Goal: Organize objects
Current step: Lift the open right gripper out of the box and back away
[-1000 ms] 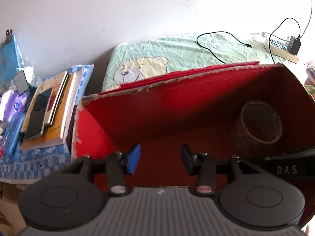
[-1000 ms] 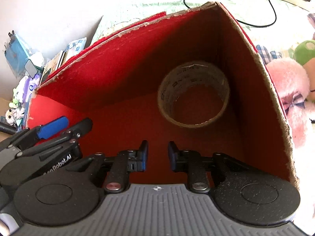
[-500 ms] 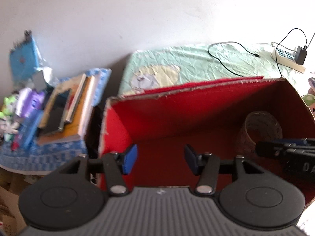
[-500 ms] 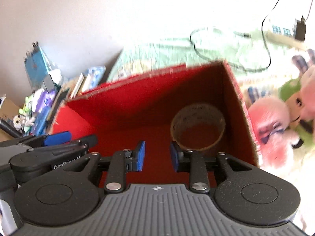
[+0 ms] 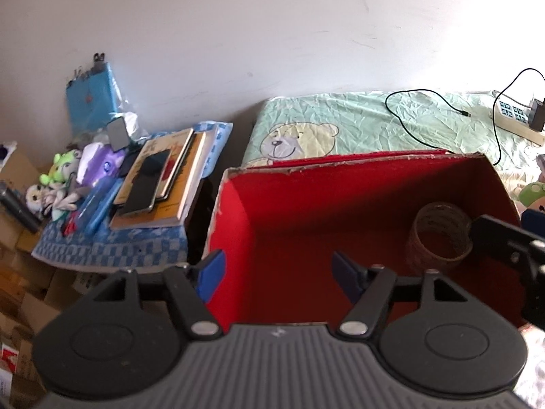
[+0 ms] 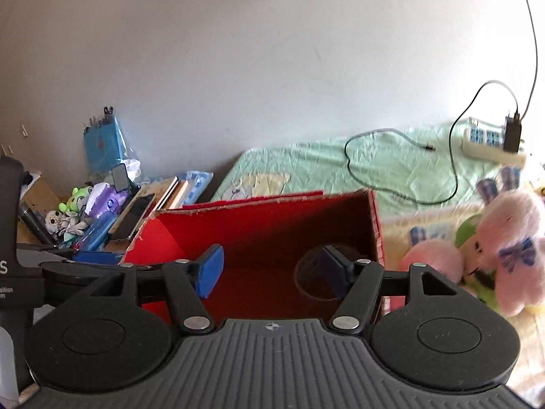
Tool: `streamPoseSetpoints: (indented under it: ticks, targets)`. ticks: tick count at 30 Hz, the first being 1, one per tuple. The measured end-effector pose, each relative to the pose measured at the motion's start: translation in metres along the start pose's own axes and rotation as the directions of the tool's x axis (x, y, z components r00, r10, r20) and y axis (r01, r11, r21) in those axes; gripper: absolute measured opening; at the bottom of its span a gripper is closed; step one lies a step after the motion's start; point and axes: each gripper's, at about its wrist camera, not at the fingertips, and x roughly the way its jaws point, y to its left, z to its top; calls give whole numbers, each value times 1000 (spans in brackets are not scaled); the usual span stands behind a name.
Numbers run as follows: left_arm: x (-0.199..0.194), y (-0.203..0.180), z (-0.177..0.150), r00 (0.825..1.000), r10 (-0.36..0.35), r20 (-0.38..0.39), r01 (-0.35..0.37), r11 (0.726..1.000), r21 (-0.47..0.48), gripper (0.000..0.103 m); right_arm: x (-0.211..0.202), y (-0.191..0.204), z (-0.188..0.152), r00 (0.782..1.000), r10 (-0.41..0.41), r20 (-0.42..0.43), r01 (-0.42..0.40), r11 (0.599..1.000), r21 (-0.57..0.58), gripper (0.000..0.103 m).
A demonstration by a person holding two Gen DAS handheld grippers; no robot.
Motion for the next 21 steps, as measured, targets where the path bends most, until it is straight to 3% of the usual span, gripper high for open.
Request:
streamPoseSetpoints:
  ticks: [5,21]
  targets:
    - [-21,-12,-9,1000,30,1,-30,1000,-11,74,-18,-14,0,998,65,18,-65,998,9,66]
    - [-62,-36,-43,994,96,-47,-99,992,-80,74,-44,-33,-18,975,200,-98,-203,979,-16,65]
